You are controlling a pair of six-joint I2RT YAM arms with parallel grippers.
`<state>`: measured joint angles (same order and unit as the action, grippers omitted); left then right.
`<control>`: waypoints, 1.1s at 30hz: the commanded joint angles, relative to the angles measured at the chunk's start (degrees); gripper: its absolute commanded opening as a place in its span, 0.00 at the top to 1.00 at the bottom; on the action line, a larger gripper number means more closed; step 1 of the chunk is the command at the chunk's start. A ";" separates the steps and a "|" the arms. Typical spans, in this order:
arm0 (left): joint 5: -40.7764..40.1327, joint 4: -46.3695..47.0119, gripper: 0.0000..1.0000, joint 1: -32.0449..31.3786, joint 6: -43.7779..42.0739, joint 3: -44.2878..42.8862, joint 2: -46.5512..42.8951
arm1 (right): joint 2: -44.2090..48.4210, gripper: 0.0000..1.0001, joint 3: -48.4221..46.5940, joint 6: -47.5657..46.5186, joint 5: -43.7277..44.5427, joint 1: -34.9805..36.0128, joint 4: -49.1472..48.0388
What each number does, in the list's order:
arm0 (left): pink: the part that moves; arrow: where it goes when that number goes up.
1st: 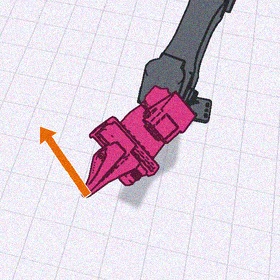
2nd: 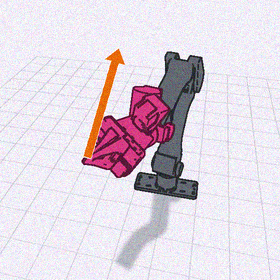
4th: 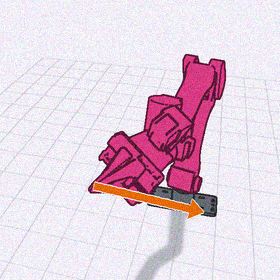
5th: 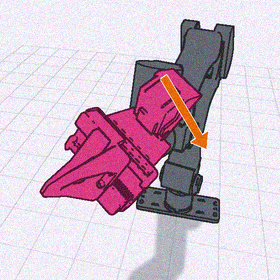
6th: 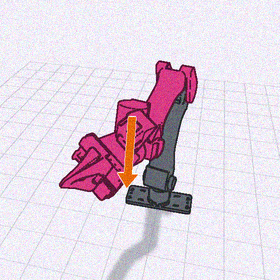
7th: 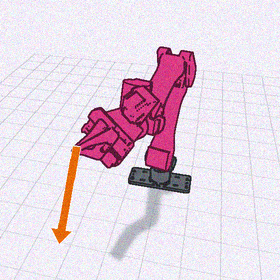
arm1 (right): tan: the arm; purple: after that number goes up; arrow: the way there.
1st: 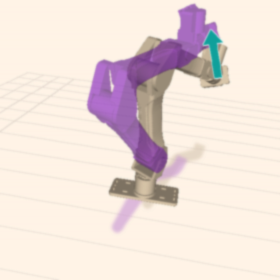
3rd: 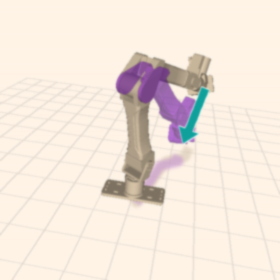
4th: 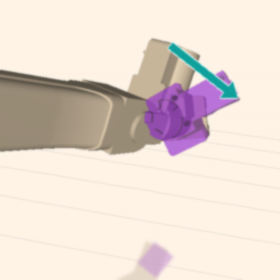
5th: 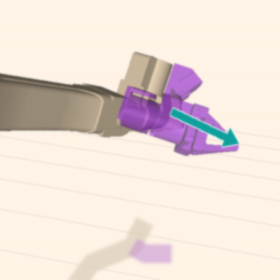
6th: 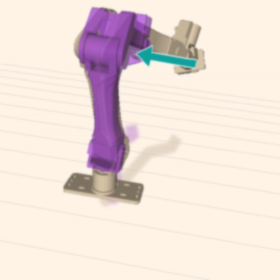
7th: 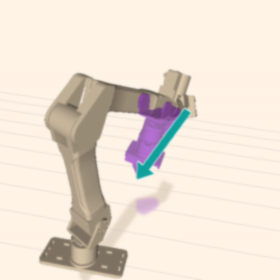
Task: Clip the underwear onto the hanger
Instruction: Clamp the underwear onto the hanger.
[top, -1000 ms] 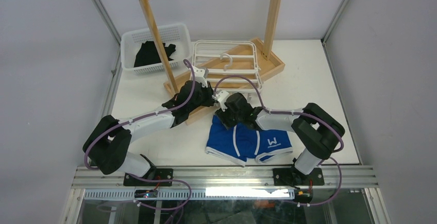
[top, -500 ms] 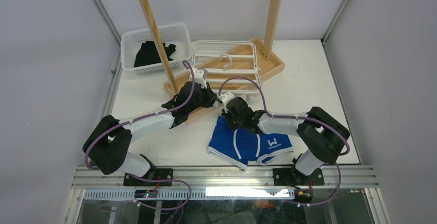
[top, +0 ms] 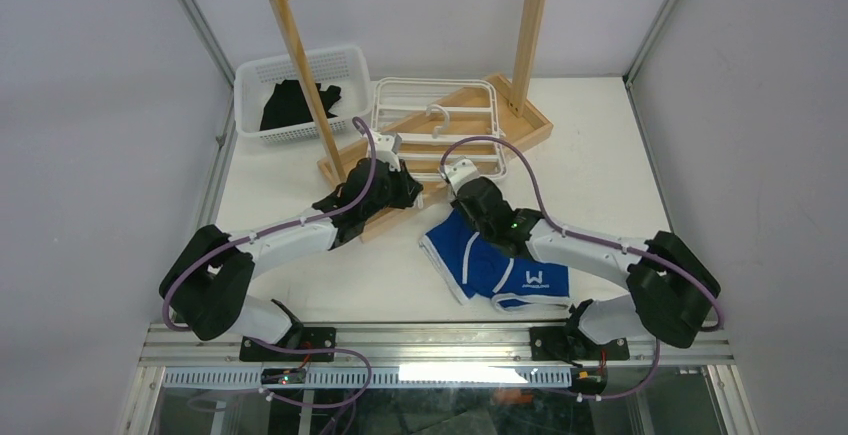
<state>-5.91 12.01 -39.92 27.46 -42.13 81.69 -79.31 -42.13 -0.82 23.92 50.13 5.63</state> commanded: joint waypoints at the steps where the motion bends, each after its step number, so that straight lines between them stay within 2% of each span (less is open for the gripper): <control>1: -0.33 2.90 1.00 0.82 0.92 0.65 -3.24 | 4.67 1.00 -1.36 -11.38 4.98 1.72 -3.28; 4: -0.22 3.05 1.00 0.85 0.93 1.00 -3.29 | 7.23 1.00 1.66 -16.83 -4.07 5.21 -3.28; 10: -0.14 3.61 1.00 0.90 1.43 2.16 -3.46 | 10.64 0.97 5.43 -18.12 -19.16 10.88 -0.73; 14: -0.06 3.76 1.00 0.92 1.49 2.48 -3.38 | 8.23 0.81 3.19 -17.68 -27.01 11.66 5.42; 17: -0.21 3.72 1.00 1.04 1.47 2.72 -3.59 | 6.68 0.65 1.05 -17.45 -35.64 12.02 9.31; 20: -0.32 3.74 1.00 1.13 1.43 2.96 -3.97 | 6.21 0.59 -1.46 -17.42 -43.21 12.01 13.64; 26: -0.07 3.85 1.00 1.39 1.44 3.12 -4.13 | 12.86 0.55 -1.81 -17.35 -45.54 10.56 12.42; 30: -0.20 3.83 1.00 1.45 1.54 3.36 -4.50 | 17.87 0.55 0.33 -17.35 -39.28 9.18 8.82; 31: -0.10 3.86 1.00 1.54 1.54 3.35 -4.52 | 19.00 0.51 0.98 -18.40 -37.48 9.12 7.88; 33: -0.07 3.83 1.00 1.52 1.54 3.28 -4.61 | 20.89 0.49 2.59 -18.84 -34.60 9.00 5.09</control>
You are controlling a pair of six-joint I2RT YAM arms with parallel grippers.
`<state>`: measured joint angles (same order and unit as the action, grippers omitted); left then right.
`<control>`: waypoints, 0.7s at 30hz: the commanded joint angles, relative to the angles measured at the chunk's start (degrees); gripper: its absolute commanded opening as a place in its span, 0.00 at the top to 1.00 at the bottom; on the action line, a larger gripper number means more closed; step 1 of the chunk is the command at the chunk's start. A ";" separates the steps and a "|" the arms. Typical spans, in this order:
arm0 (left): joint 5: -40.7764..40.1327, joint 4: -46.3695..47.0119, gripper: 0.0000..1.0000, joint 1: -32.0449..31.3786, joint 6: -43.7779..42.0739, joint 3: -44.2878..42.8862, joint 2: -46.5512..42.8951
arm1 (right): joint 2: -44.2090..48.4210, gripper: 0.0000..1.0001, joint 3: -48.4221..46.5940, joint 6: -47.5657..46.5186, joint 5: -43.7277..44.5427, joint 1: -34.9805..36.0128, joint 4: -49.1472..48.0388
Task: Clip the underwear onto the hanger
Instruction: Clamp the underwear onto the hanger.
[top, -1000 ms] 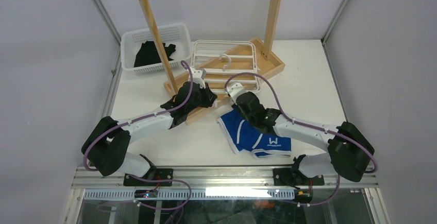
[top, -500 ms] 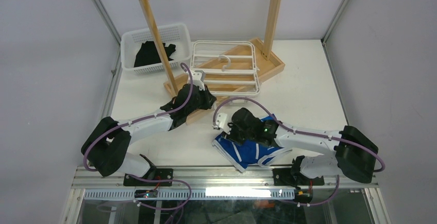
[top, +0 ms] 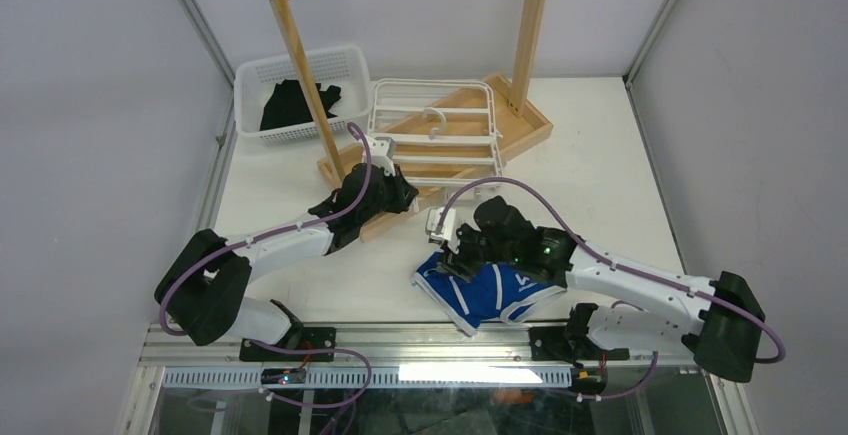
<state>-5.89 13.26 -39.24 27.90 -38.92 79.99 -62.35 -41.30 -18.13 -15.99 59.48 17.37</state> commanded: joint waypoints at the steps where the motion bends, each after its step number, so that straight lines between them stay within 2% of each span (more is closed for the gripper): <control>1: 0.06 2.57 1.00 0.84 1.04 0.00 -2.91 | 4.72 0.49 2.92 -2.60 5.37 -0.67 -8.57; 6: 0.57 2.56 1.00 0.93 1.17 -0.22 -2.71 | 6.87 0.46 9.30 -9.21 0.42 -1.97 -18.15; 10: 0.44 2.54 1.00 0.93 1.28 -0.21 -3.07 | 3.64 0.44 6.38 -8.64 -7.60 -5.11 -11.37; 14: 0.83 2.52 1.00 0.98 1.36 -0.17 -3.08 | -1.04 0.43 4.12 -9.99 -9.22 -6.27 -7.47; 21: 1.49 2.52 1.00 0.97 1.37 -0.39 -2.84 | -7.72 0.42 0.87 -12.30 -11.71 -7.59 -6.49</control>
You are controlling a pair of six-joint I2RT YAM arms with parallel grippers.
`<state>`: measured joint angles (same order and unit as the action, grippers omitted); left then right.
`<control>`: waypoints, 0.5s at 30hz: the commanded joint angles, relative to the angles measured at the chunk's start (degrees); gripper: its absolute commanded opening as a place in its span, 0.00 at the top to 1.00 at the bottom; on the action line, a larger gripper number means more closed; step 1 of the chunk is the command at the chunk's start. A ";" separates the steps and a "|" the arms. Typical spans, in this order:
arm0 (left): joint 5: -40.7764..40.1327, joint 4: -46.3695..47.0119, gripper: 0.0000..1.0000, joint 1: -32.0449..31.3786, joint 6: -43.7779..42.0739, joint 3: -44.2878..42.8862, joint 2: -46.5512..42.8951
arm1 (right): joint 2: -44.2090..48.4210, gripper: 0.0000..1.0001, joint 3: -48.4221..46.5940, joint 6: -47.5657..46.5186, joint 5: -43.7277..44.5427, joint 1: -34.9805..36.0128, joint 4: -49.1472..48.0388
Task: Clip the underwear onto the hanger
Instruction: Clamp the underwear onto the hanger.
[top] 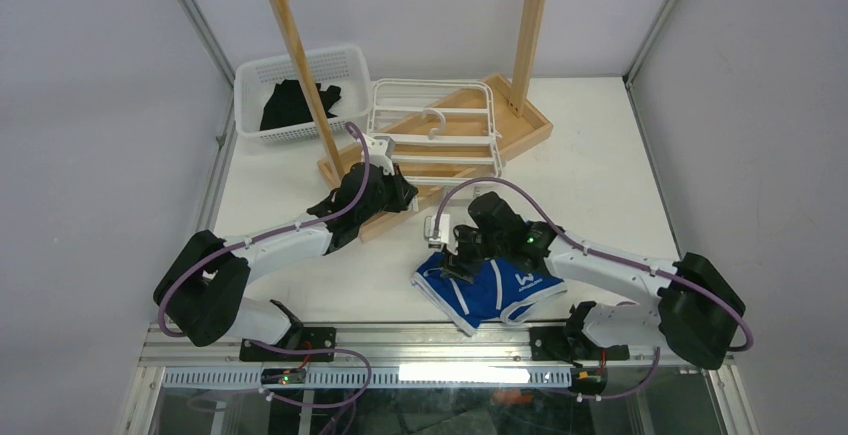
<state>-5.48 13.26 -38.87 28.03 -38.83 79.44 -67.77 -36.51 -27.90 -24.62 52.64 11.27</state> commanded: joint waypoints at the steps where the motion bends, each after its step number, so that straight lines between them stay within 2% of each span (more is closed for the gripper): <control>1: 1.12 2.50 1.00 0.57 1.24 -0.48 -2.28 | -3.16 0.42 -4.25 -2.90 -3.04 -0.92 -0.37; 15: 1.37 2.76 1.00 0.64 1.24 -0.48 -1.70 | -11.43 0.45 -9.21 -6.28 -3.10 -2.41 7.52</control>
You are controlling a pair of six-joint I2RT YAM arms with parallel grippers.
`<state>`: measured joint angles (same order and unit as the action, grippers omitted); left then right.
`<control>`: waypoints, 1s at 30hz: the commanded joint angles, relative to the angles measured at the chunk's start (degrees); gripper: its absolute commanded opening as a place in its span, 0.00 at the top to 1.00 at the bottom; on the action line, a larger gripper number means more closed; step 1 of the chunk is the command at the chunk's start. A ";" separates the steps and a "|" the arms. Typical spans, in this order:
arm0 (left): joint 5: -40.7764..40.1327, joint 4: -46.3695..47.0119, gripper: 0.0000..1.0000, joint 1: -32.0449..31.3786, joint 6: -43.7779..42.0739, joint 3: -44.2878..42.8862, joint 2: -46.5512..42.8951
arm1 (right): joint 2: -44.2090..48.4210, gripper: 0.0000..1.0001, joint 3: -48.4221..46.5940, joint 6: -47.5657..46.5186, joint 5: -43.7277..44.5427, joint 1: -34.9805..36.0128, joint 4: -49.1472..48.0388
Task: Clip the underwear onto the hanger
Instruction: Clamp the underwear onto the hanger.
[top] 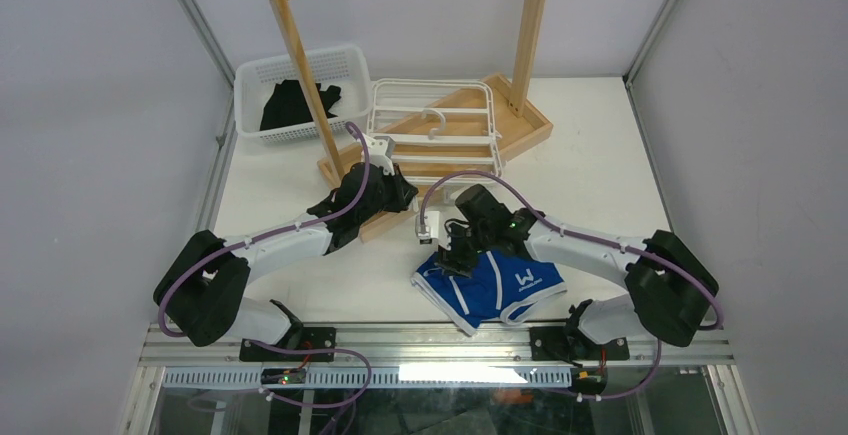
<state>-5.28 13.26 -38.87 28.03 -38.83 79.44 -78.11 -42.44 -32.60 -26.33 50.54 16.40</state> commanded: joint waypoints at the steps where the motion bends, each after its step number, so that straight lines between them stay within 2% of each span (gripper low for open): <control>1: 1.23 2.74 1.00 0.64 1.30 -0.47 -1.62 | -1.54 0.46 -3.42 -1.67 -1.24 -0.28 2.48; 6: 1.50 2.83 1.00 0.68 1.31 -0.43 -1.57 | -2.09 0.54 -3.77 -1.51 -0.22 -0.27 2.31; 10: 1.54 2.84 1.00 0.64 1.41 -0.44 -1.57 | -1.08 0.74 -3.18 -0.91 -0.84 -0.27 -0.04; 18: 2.65 3.45 1.00 0.70 1.50 -0.27 -1.58 | 1.10 0.99 -0.90 0.96 -0.77 -0.27 -2.88; 24: 5.21 5.69 1.00 0.65 1.84 0.46 -2.23 | 1.19 1.00 -0.85 5.68 -2.86 -1.44 -6.85; 30: 8.45 8.78 1.00 0.66 1.41 2.07 -4.32 | 0.30 1.00 -0.94 9.82 -13.02 -6.73 -11.54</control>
<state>-1.08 16.43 -38.74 29.02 -37.63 78.83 -79.05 -43.24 -26.98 -31.14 46.98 12.19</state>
